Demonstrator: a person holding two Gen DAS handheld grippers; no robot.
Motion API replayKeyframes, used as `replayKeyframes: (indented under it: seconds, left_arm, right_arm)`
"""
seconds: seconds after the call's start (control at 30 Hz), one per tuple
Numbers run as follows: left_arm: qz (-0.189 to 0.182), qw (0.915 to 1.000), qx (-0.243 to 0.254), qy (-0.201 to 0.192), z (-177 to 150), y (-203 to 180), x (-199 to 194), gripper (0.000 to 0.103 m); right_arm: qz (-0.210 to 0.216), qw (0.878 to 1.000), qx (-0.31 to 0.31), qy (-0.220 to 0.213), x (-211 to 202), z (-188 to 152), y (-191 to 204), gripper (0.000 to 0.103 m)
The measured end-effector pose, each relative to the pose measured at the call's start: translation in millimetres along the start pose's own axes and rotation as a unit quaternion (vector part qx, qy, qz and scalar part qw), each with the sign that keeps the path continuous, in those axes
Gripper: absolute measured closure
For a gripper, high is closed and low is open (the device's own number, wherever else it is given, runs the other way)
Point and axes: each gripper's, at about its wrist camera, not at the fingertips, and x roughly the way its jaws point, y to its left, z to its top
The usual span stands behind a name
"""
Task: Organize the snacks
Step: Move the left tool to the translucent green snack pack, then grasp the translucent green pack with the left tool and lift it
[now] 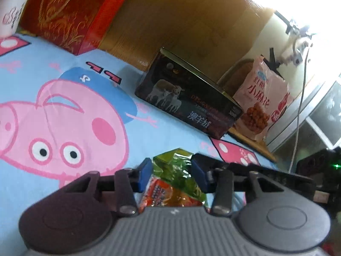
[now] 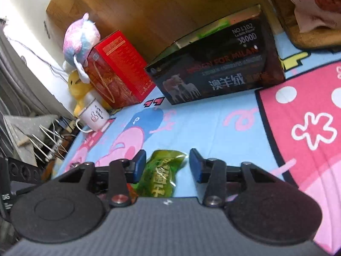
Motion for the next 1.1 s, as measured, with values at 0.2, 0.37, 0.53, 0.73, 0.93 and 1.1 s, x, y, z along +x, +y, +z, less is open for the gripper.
replayKeyframes:
  seconds: [0.2, 0.37, 0.53, 0.73, 0.93, 1.1]
  left_arm:
    - [-0.023, 0.9996, -0.016, 0.000, 1.0, 4.6, 1.4, 0.081]
    - [-0.037, 0.9991, -0.022, -0.006, 4.3, 4.3, 4.8, 0.081]
    - [-0.035, 0.9986, -0.039, -0.001, 16.0, 6.4, 19.5, 0.081]
    - [-0.044, 0.9962, -0.074, 0.012, 20.3, 17.4, 28.7, 0.081]
    - [-0.042, 0.9964, -0.073, 0.008, 19.6, 16.8, 27.1, 0.081]
    - [-0.043, 0.9968, -0.067, 0.004, 19.1, 15.6, 22.5, 0.066]
  right_arm:
    - [0.010, 1.000, 0.008, -0.026, -11.9, -3.9, -2.1, 0.079]
    - [0.020, 0.998, 0.030, -0.054, -19.3, -1.0, -6.9, 0.083]
    - [0.020, 0.997, 0.047, -0.061, -15.8, 2.7, -12.0, 0.082]
    - [0.086, 0.988, 0.119, -0.038, -11.4, 6.9, -35.4, 0.064]
    - [0.110, 0.987, 0.118, 0.014, -5.2, 5.2, -31.9, 0.076]
    - [0.081, 0.992, 0.096, -0.008, -13.2, 2.0, -22.8, 0.083]
